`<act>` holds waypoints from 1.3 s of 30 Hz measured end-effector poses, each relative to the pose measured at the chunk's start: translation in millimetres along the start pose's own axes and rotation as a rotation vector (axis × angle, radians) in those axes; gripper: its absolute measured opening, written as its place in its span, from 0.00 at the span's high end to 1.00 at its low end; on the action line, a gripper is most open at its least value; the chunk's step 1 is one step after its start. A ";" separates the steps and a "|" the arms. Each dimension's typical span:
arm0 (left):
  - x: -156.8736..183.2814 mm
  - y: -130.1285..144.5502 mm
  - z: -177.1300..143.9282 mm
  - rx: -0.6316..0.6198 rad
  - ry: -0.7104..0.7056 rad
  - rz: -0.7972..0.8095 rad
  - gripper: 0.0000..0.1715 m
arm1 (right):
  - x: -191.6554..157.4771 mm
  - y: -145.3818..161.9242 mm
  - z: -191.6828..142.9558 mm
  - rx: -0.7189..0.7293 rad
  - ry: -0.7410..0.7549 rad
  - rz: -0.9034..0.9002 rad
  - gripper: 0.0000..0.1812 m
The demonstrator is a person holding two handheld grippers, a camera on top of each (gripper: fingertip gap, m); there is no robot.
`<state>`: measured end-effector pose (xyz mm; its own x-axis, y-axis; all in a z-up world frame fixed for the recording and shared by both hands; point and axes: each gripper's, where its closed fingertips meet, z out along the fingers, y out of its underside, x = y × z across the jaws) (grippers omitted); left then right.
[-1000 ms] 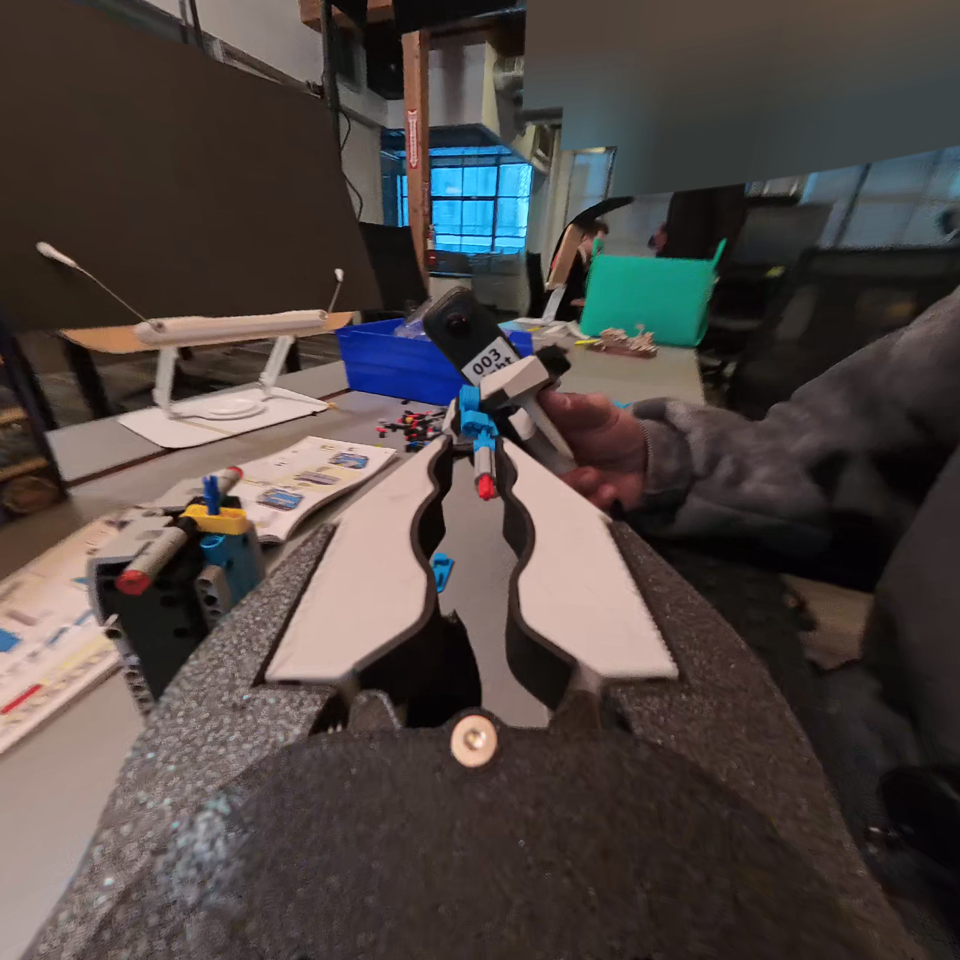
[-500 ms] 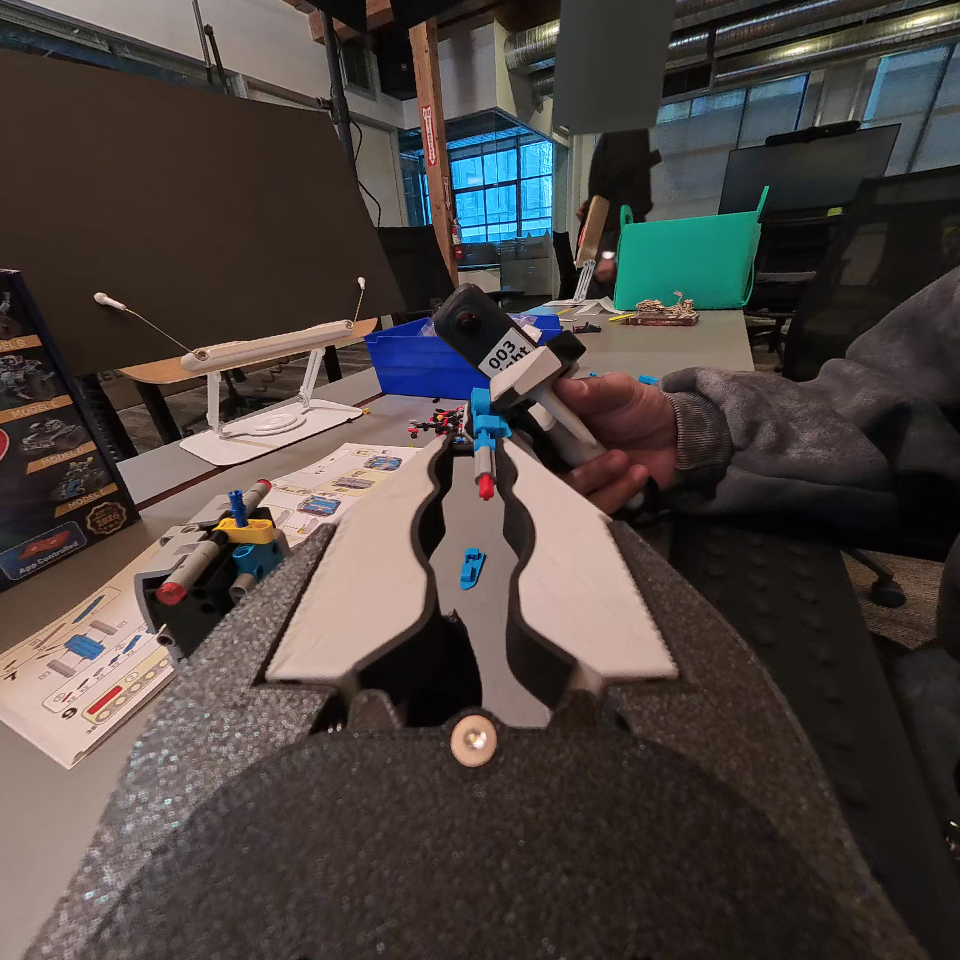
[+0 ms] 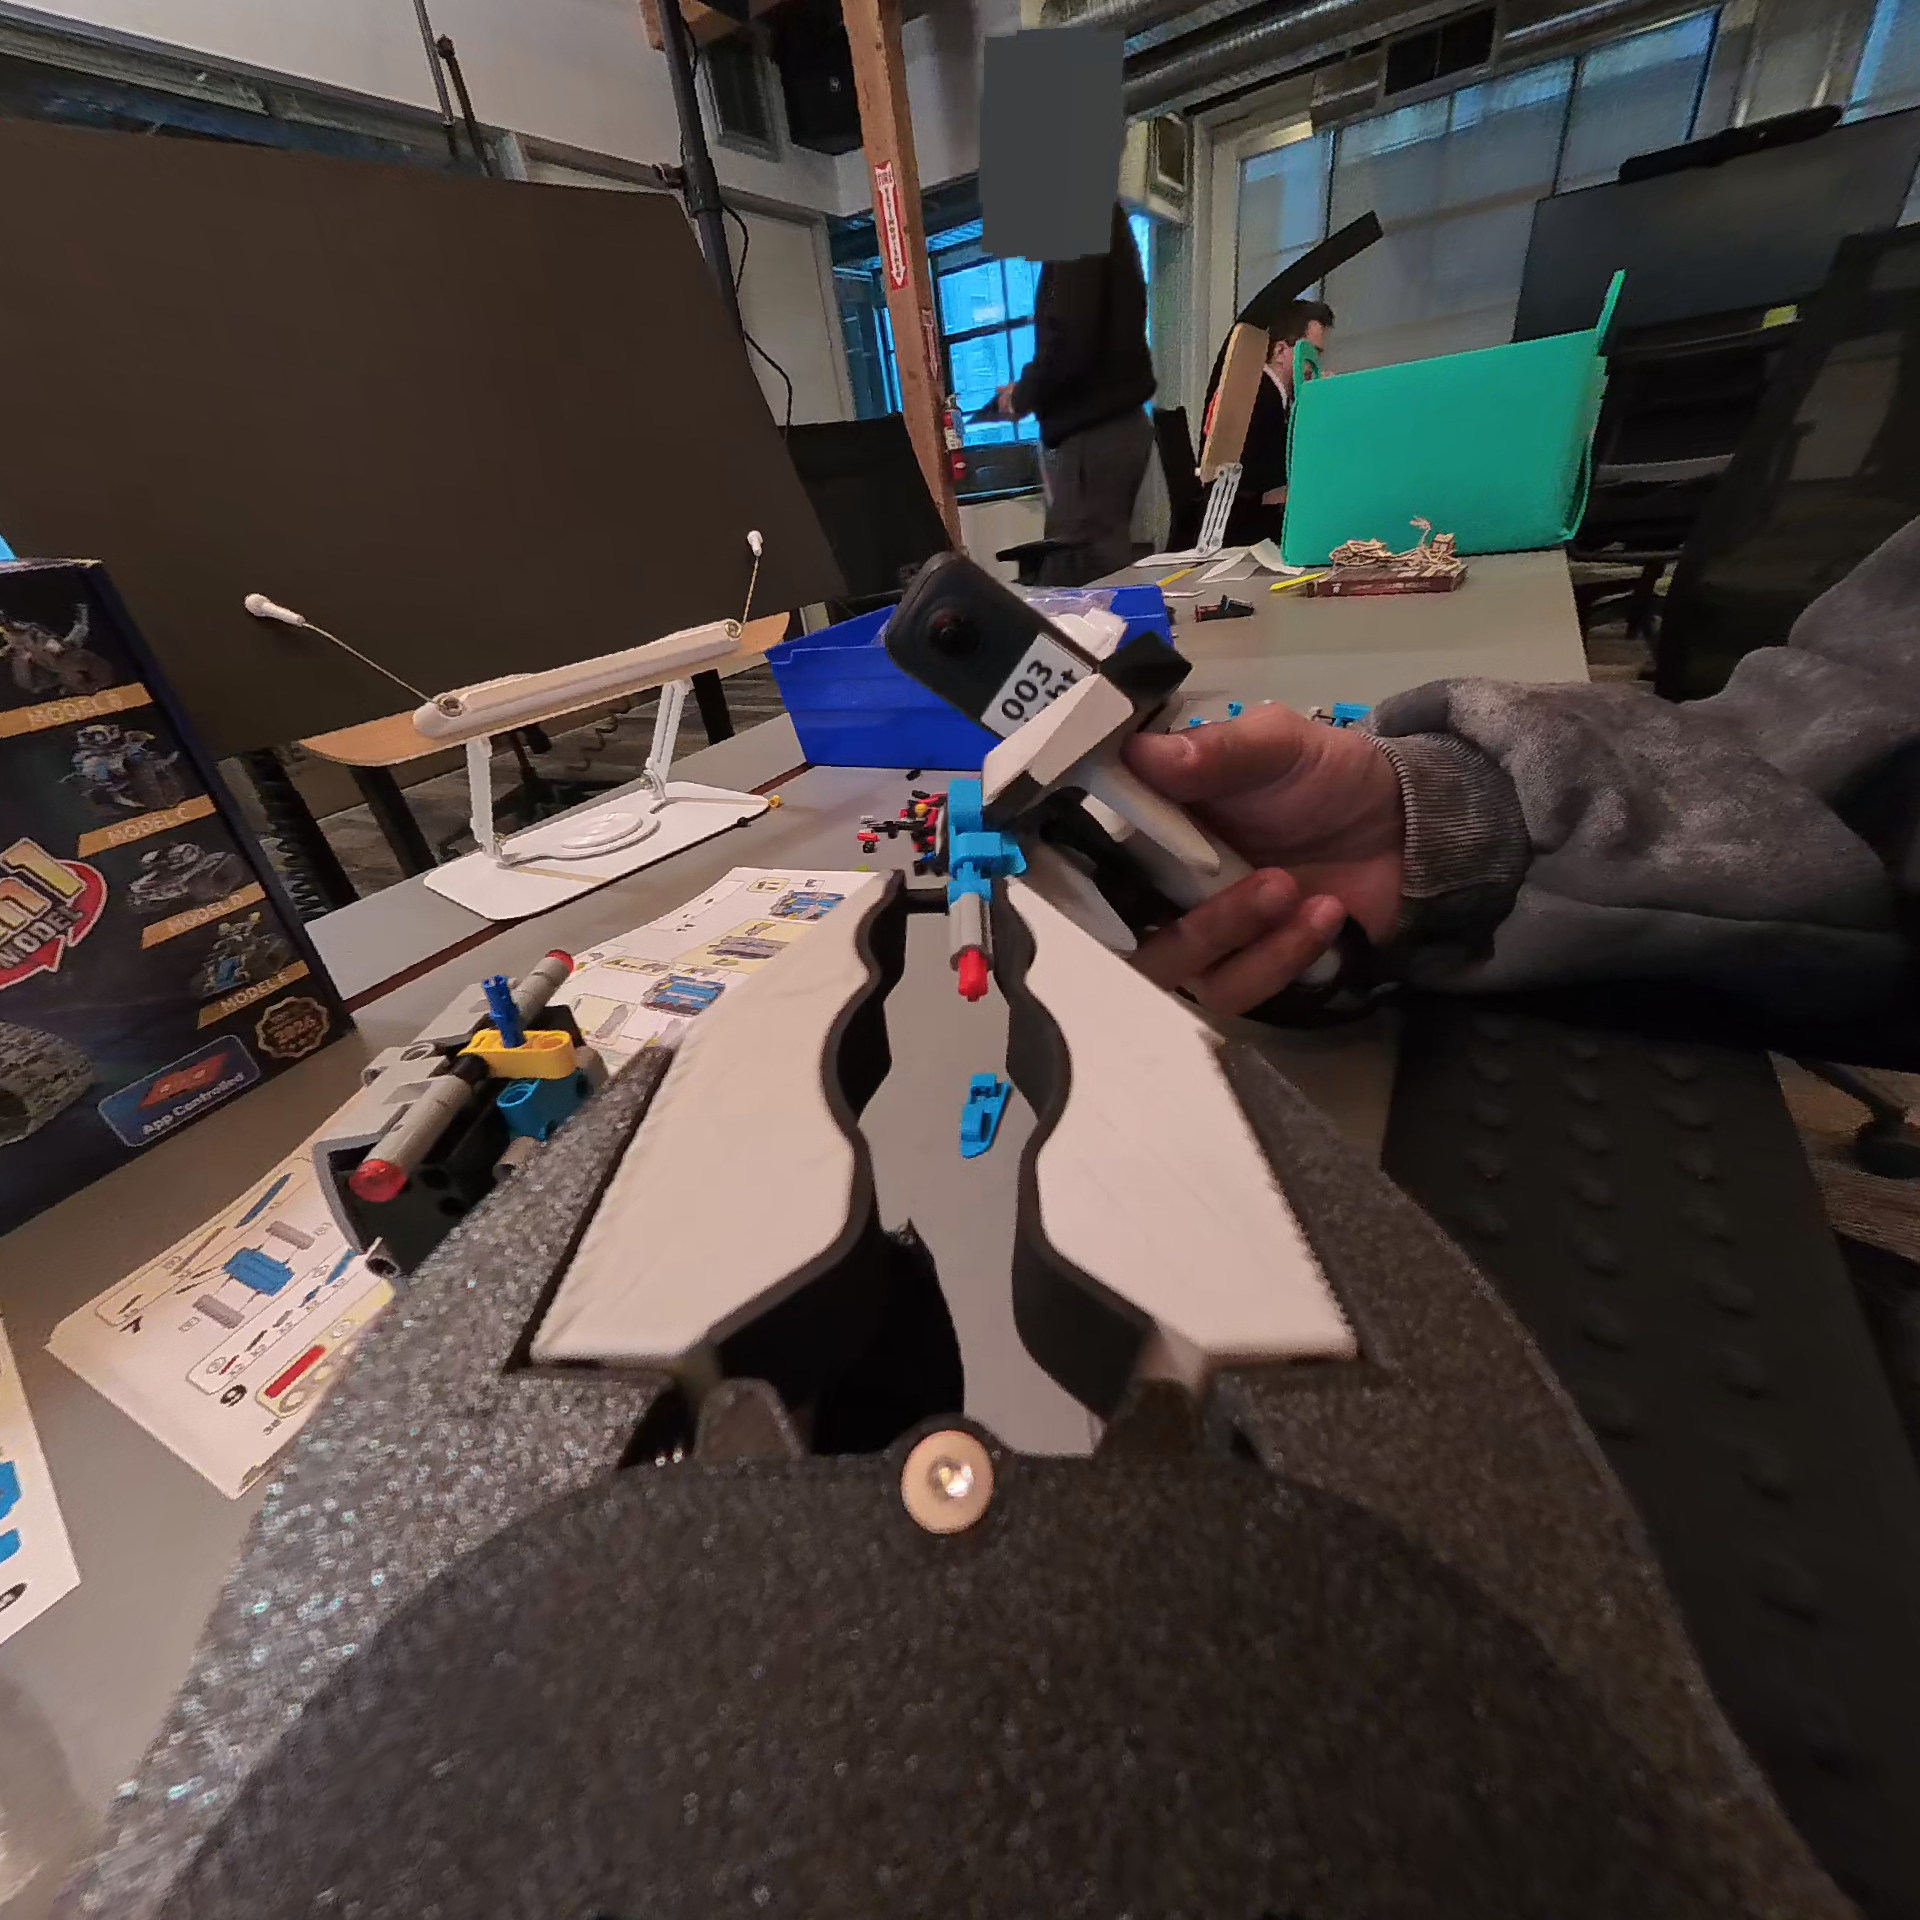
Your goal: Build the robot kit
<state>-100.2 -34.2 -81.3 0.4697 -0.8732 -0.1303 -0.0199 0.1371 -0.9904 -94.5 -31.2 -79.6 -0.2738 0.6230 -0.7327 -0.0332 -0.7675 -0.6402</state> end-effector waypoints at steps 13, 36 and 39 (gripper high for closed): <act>0.9 4.9 1.7 -0.041 -0.046 0.093 0.91 | 4.5 3.6 -2.8 -0.005 -0.023 0.100 0.96; 11.7 -1.2 0.0 -0.010 -0.035 0.185 0.91 | -0.6 14.4 -2.4 -0.032 -0.126 0.262 0.97; 12.3 -7.7 -0.5 0.019 -0.062 0.219 0.91 | -6.1 11.5 -1.1 -0.003 -0.194 0.321 0.97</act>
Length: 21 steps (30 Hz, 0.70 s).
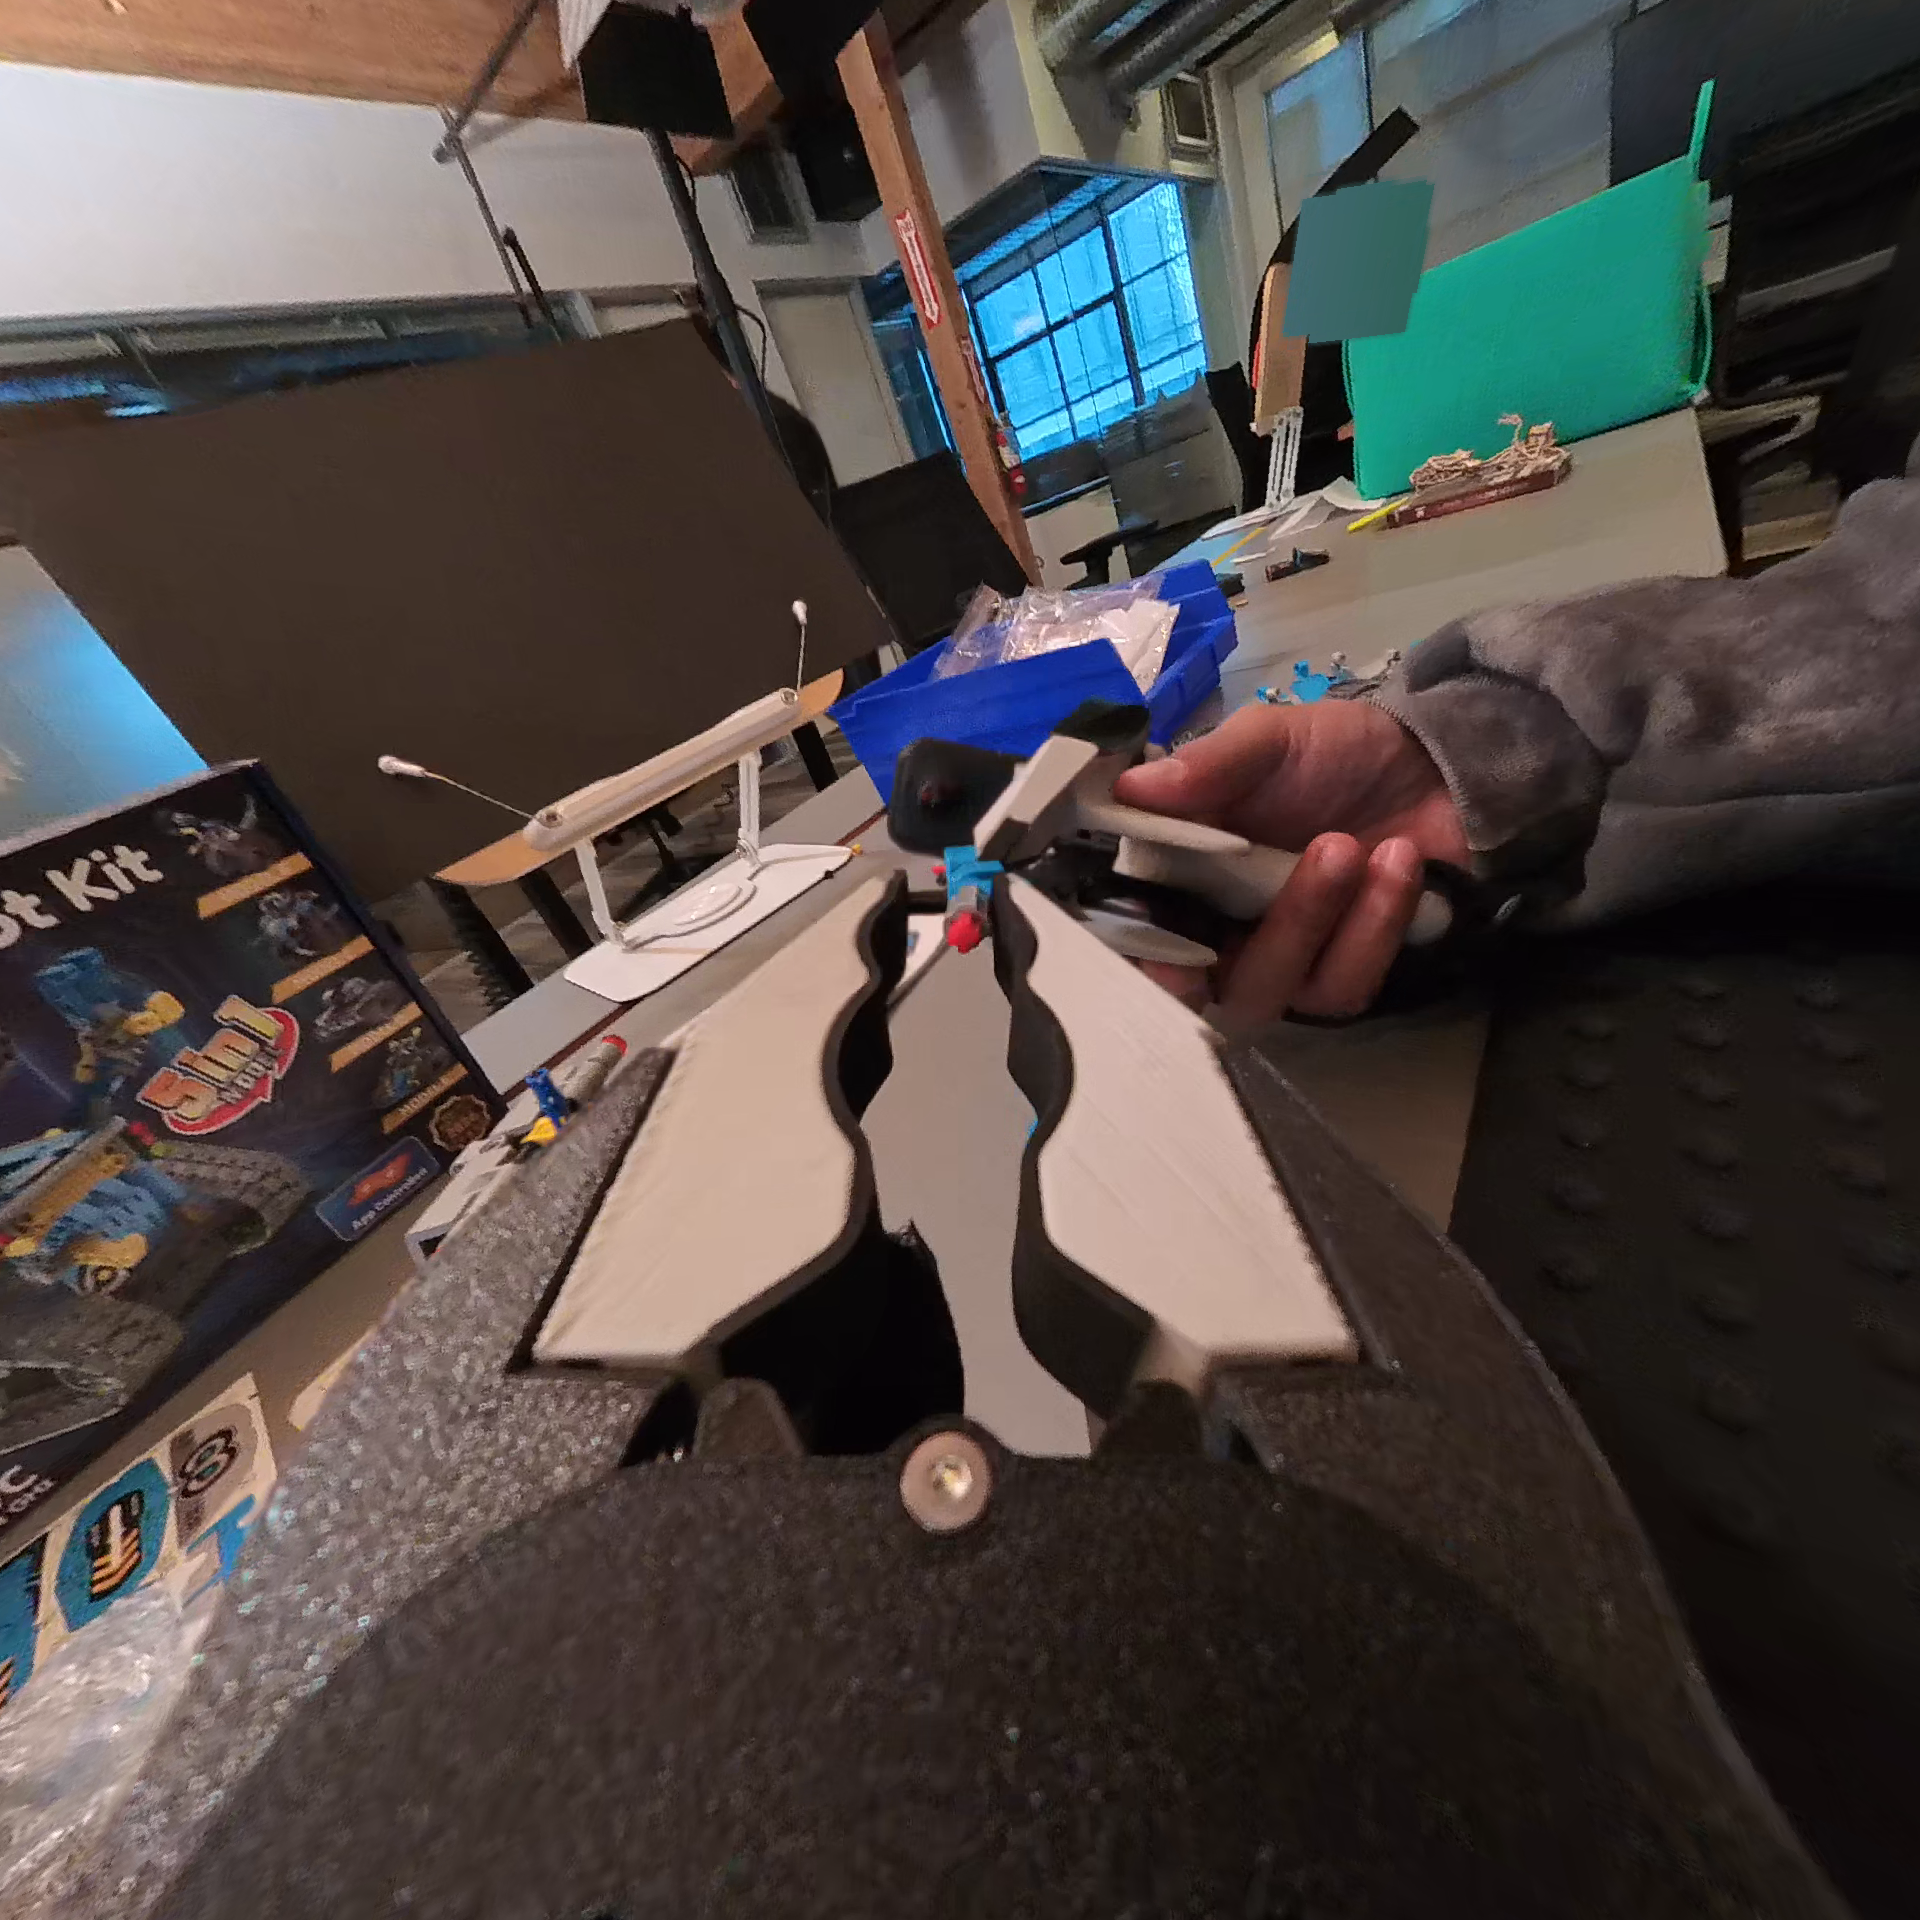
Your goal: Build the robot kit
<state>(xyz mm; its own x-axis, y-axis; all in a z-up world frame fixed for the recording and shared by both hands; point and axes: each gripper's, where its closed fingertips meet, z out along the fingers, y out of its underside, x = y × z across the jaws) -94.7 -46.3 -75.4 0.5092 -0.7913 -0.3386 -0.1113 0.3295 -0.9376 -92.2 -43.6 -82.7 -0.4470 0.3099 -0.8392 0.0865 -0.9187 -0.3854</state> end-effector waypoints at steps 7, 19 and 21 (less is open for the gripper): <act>-7.9 -9.1 -0.7 0.034 -0.088 0.015 0.91 | -7.3 -7.0 6.4 0.055 -0.044 -0.047 0.97; -7.4 -10.1 -0.4 0.051 -0.071 -0.081 0.91 | -9.6 -6.5 7.3 0.039 0.020 -0.167 0.97; -6.0 -7.4 0.3 0.044 -0.037 -0.129 0.91 | -7.1 -5.2 5.1 0.030 0.041 -0.168 0.97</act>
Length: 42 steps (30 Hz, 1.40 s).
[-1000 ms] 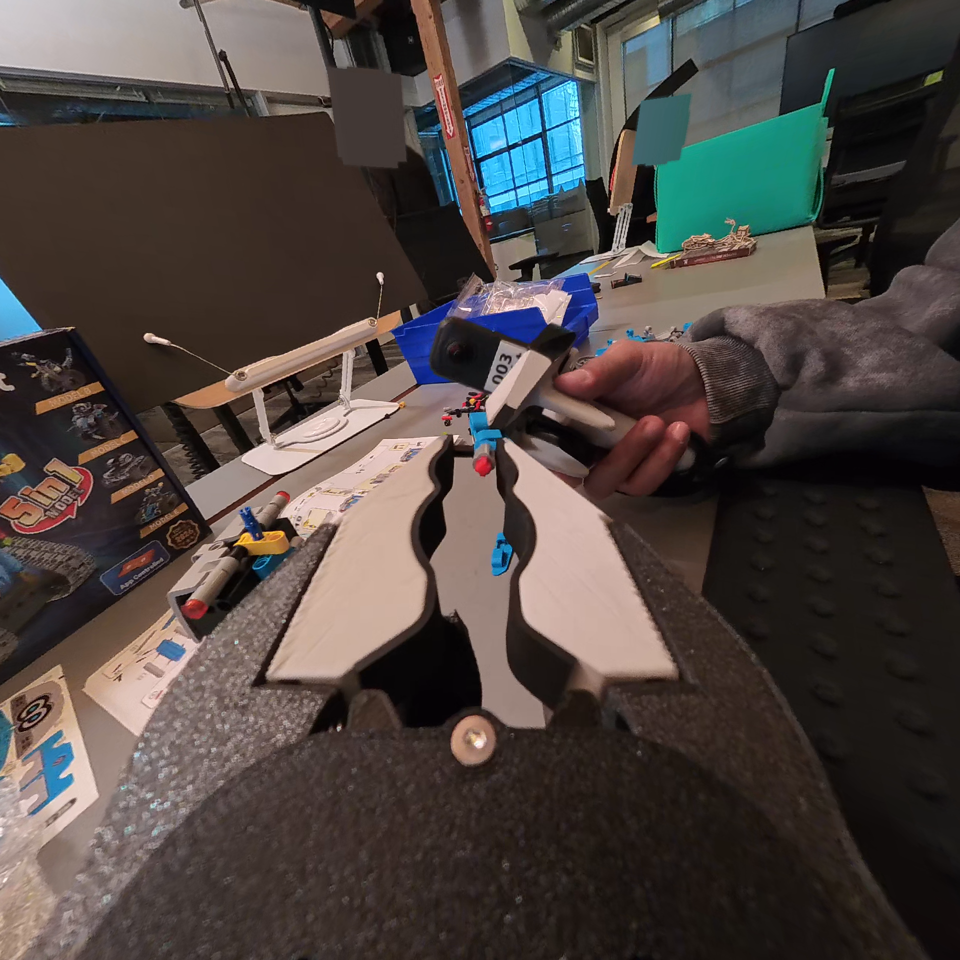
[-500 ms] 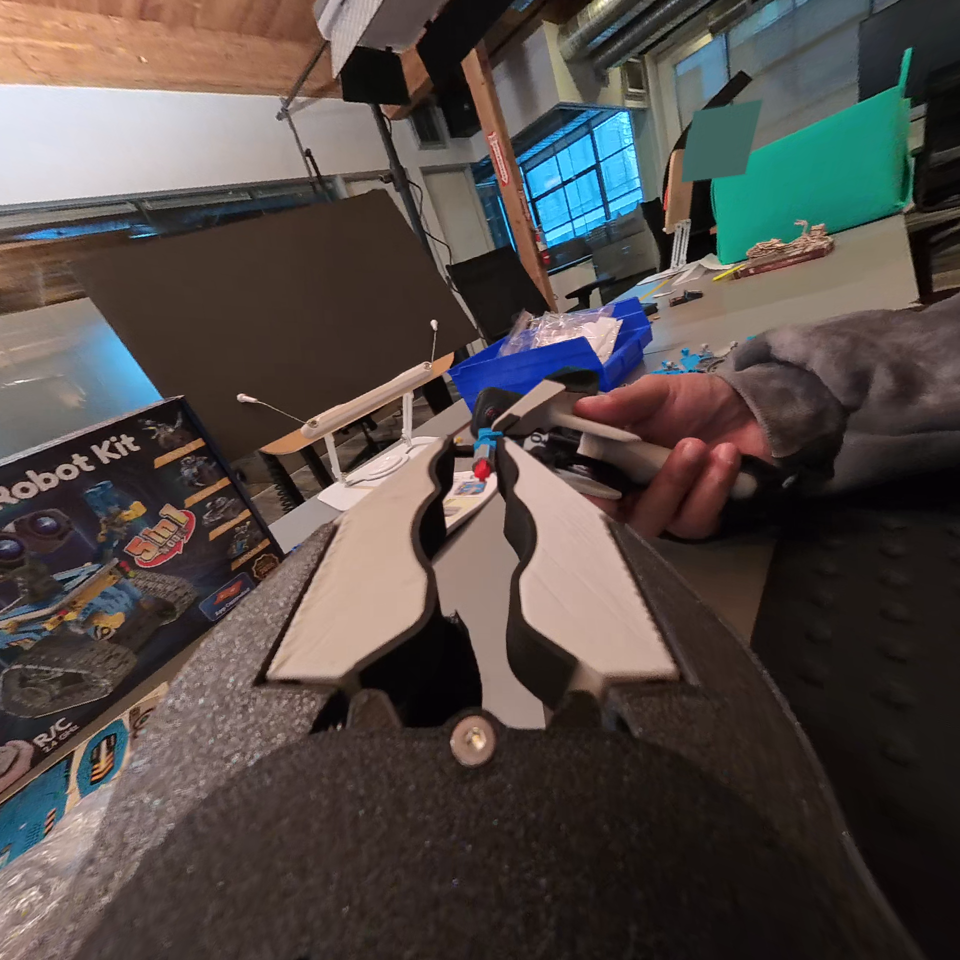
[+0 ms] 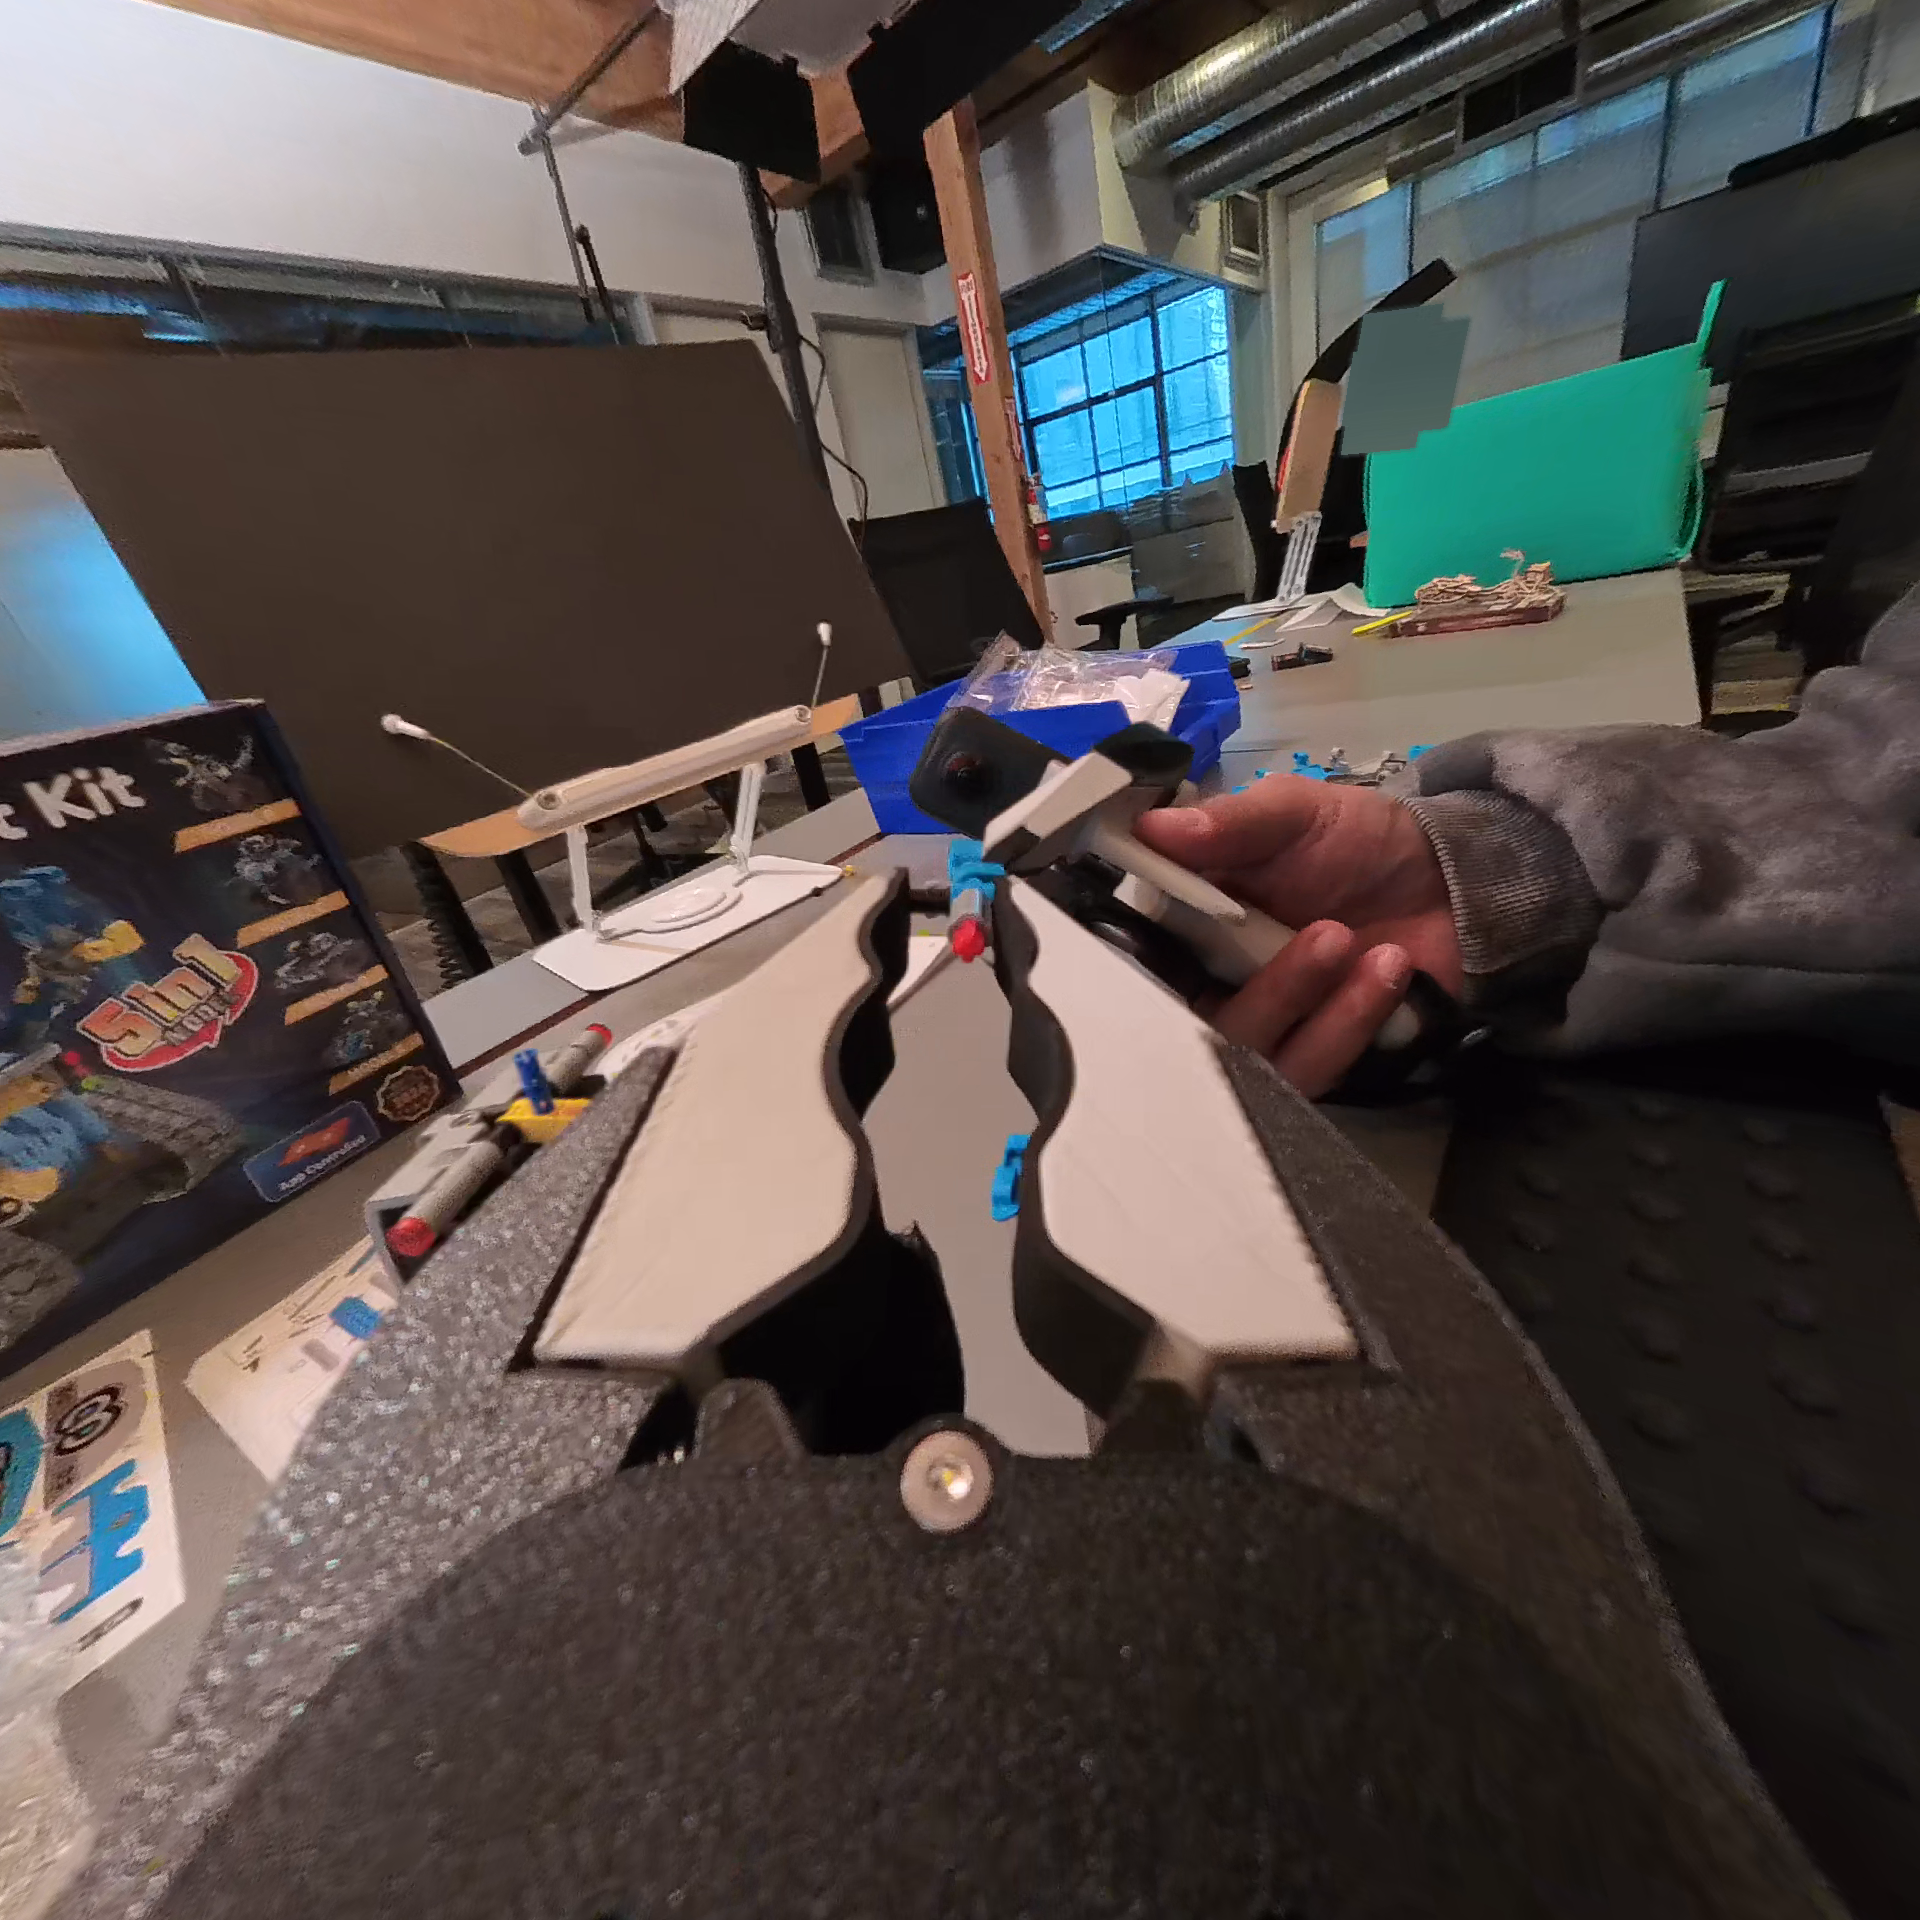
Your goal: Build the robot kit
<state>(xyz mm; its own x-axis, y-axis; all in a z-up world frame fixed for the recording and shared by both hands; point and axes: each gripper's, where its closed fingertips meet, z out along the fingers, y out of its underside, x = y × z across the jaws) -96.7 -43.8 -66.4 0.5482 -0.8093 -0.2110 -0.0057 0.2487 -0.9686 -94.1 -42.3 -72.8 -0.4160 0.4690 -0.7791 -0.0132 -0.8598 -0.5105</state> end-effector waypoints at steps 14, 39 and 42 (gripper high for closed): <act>1.1 12.5 5.9 -0.072 0.030 -0.070 0.91 | 6.2 -7.6 -5.3 0.024 0.053 -0.021 0.97; -1.2 111.1 10.3 -0.579 0.032 0.076 0.91 | 92.5 45.4 -121.1 -0.915 1.188 -0.573 0.97; -1.2 111.9 11.0 -0.582 0.032 0.082 0.91 | 92.4 47.4 -121.4 -0.924 1.180 -0.552 0.97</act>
